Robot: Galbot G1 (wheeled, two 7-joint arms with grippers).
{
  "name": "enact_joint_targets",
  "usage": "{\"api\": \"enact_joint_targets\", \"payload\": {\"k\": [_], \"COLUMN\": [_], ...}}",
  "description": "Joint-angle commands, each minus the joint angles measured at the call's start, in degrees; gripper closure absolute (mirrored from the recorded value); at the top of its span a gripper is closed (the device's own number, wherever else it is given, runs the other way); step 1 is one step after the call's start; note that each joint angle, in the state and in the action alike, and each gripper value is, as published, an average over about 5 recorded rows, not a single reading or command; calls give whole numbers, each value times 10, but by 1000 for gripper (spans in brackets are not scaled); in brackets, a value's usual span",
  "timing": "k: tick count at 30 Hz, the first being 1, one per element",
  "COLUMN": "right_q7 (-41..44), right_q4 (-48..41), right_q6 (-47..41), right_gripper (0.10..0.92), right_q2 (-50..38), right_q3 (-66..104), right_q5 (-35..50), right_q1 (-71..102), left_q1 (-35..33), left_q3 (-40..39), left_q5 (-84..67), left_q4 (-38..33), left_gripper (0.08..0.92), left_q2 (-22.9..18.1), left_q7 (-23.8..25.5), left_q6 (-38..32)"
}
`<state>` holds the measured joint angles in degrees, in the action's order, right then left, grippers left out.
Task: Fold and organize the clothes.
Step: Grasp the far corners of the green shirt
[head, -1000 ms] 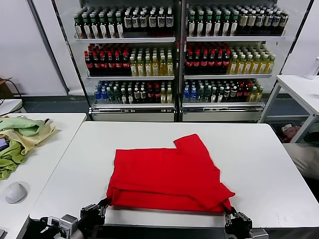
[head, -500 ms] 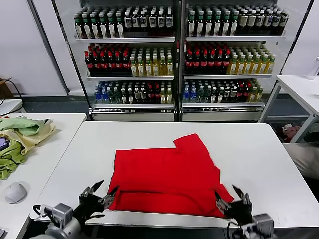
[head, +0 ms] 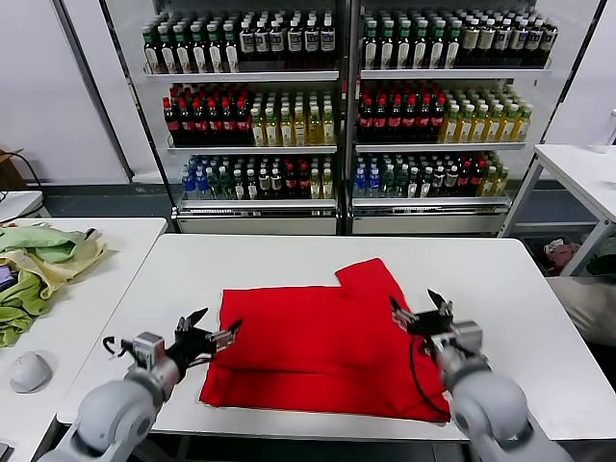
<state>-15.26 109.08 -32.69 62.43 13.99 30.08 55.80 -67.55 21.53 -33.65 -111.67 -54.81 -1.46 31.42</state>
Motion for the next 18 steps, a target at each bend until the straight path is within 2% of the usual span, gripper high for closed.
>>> {"api": "enact_joint_targets", "payload": {"k": [1,9,18], "right_q7": [3,8,8], "right_q4": [-229,-362,-420], "right_q6": [-4,18,30], "right_gripper": [203,203,203], "right_q2": [73,137,148], "right_q3": [-88,-92,-76], "right_q5": [-6,-37,-66], "right_q1": [-217,-279,-281], "left_q1": [185,221,237], "left_q3": [-60,-70,-74], "left_q5": [-3,18,34], "left_q4": [235,308,346], "left_gripper": [177,177,177], "left_q2": [-20,-32,-39], "left_q7": [40,66,89], "left_q6": [-19,-33,-43]}}
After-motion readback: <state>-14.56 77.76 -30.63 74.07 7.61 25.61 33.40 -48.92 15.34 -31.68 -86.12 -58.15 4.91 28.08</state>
